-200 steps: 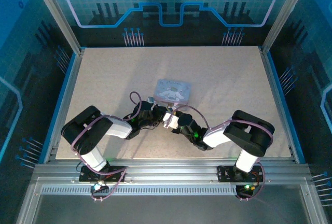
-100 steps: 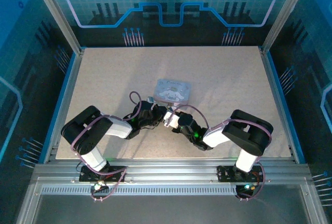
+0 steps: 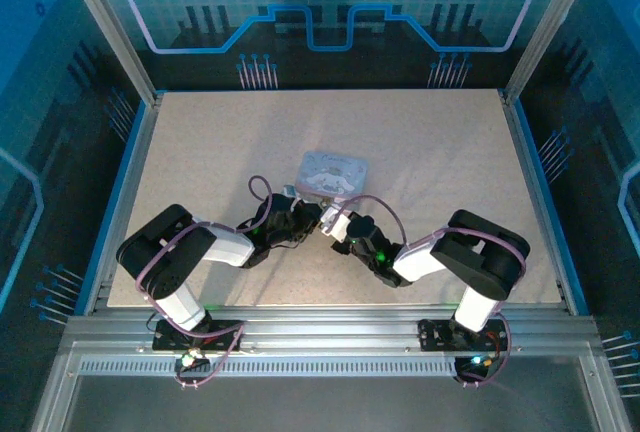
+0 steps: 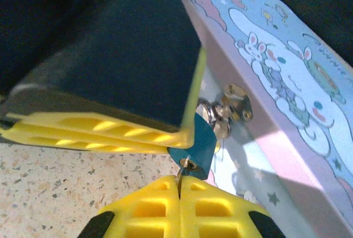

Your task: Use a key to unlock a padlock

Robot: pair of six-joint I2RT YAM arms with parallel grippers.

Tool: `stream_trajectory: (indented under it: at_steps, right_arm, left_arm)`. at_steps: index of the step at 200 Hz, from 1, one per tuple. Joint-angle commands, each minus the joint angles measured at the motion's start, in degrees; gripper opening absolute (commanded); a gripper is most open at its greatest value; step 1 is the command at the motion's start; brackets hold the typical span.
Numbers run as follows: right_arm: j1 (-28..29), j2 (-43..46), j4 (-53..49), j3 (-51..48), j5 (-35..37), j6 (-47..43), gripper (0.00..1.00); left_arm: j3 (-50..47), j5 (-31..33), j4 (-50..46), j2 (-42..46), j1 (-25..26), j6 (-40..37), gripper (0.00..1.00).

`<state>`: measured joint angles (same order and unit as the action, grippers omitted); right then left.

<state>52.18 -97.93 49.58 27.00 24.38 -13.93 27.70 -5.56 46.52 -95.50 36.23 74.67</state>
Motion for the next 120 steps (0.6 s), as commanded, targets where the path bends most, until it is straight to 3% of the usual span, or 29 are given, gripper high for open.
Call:
stream_trajectory:
  at_steps: [1,79,120]
  right_arm:
    - [-1.80,1.85,0.57,0.68,-1.27,7.16,0.00]
    - [-3.41,3.18,-2.09,1.89,-5.46,15.75,0.00]
    - [-4.09,4.98,-6.06,2.60,-6.52,19.87,0.00]
  left_arm:
    - [0.95,-0.15,-0.72,0.41,0.39,-1.09,0.11]
    - [0.77,0.13,0.01,-0.65,0.88,-0.97,0.12]
    - [0.77,0.99,-2.14,1.79,0.82,-2.23,0.24]
